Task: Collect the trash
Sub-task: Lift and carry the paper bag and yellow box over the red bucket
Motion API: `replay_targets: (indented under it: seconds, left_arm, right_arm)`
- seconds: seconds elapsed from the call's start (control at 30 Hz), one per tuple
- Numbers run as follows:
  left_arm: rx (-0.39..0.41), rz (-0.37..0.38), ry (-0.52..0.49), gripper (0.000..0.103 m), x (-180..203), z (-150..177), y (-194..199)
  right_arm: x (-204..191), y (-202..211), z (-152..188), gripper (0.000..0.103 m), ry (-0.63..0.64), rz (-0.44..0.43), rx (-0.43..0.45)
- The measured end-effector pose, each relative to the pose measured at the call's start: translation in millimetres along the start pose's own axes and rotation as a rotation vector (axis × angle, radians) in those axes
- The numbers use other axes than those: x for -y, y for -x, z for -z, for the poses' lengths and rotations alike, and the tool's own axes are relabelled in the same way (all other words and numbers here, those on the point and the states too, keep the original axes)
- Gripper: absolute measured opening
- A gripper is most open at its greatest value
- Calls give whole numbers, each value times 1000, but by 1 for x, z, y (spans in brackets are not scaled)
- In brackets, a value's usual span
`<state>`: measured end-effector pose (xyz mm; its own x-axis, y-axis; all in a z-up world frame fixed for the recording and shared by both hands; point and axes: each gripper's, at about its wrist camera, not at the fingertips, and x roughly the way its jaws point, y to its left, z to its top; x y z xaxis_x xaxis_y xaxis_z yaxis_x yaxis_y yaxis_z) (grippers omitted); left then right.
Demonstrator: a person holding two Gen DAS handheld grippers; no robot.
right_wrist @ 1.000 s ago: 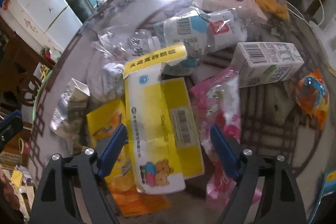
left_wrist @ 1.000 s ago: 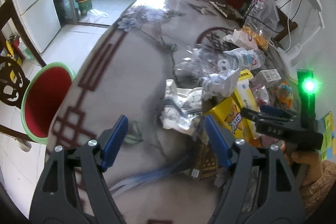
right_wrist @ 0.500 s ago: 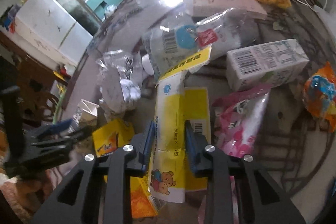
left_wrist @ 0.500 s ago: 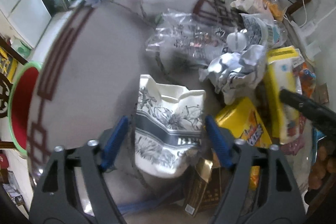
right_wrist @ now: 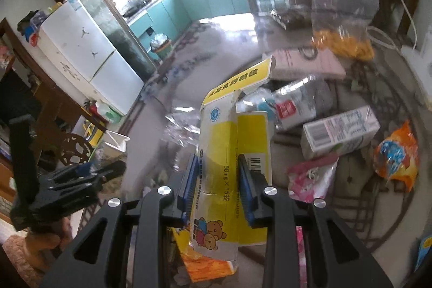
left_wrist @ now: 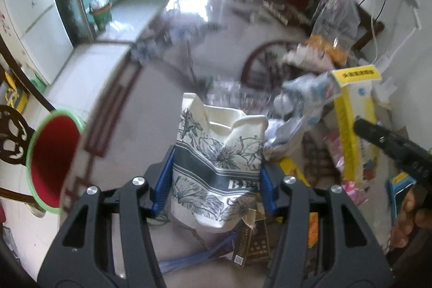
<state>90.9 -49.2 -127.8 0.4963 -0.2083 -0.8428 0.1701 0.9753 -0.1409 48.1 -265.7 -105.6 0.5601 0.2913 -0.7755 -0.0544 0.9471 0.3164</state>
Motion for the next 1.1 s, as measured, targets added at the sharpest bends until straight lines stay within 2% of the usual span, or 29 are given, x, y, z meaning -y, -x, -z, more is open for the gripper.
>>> replay_targets:
  seconds: [0.13,0.6,0.77,1.1]
  left_arm:
    - [83,-20,-5,53,-4,-1,37]
    - [259,-74,48,53,-27,12,117]
    - [282,-95,61,53,-35,17,130]
    - [280,-127,86,53,-60,24,139]
  right_arm:
    - [-14,12,-1,29,15,-10,30]
    - [-88,56,-4,30,175,-62,155]
    - [-108,62,-2,30,220,-77,180]
    - [-136,50,5,30,236,-106,161]
